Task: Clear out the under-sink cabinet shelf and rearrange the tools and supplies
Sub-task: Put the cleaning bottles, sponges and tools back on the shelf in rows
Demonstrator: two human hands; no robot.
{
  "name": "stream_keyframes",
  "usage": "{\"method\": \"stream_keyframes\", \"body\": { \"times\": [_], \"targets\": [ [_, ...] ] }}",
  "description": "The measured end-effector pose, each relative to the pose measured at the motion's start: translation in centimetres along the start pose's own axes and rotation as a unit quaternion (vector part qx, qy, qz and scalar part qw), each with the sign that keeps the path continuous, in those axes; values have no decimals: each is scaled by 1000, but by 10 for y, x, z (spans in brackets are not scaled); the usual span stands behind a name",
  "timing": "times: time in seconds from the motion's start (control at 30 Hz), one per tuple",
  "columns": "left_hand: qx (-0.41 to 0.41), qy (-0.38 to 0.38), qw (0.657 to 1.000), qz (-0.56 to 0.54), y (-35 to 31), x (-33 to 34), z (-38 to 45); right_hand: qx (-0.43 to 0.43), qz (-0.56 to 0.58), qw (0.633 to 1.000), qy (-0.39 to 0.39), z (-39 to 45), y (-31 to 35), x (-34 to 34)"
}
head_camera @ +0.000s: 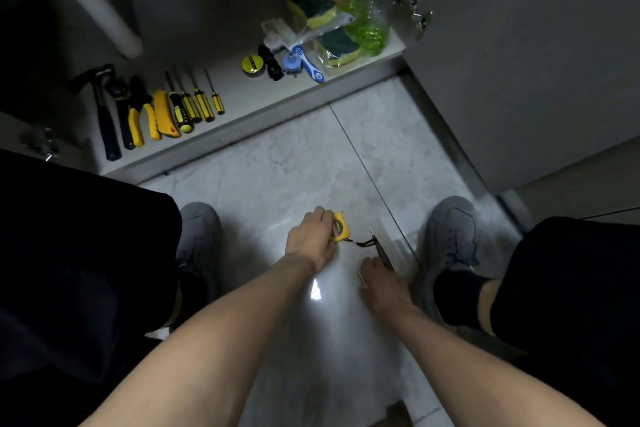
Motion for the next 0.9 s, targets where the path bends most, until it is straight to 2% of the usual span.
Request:
{"method": "stream_keyframes", "body": {
  "times": [0.1, 0.27, 0.43, 0.57, 0.7, 0.83, 0.9],
  "targets": [
    [33, 12, 999, 10, -2, 0, 13, 9, 3, 999, -37, 5, 1, 2],
    [35, 94, 994, 48, 1, 5, 23, 43, 26, 998, -47, 10, 4, 6],
    [26, 79, 996, 28, 6, 15, 24, 54, 36, 998, -16, 19, 1, 2],
    [14, 85, 996, -11, 11, 12, 26, 21, 45, 999, 8, 24, -2, -5],
    [-4, 60, 997, -38, 22, -5, 22, -15, 192, 981, -14, 29, 0, -17],
    [-29, 11, 999, -34, 38, -49, 25, -18, 375, 926, -40, 46, 14, -49],
    [-28, -22, 999, -21, 49, -90, 37, -23, 398, 913, -87, 67, 29, -76]
  ]
}}
Point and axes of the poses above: each hand's wrist, its own z-axis towards the middle knuckle, its own x-axis out of the palm, y = z × x, the point moved 1 cm from there along z, towards the middle knuckle, and after that the axes turned 14 degrees about -z, right-handed, at the moved point
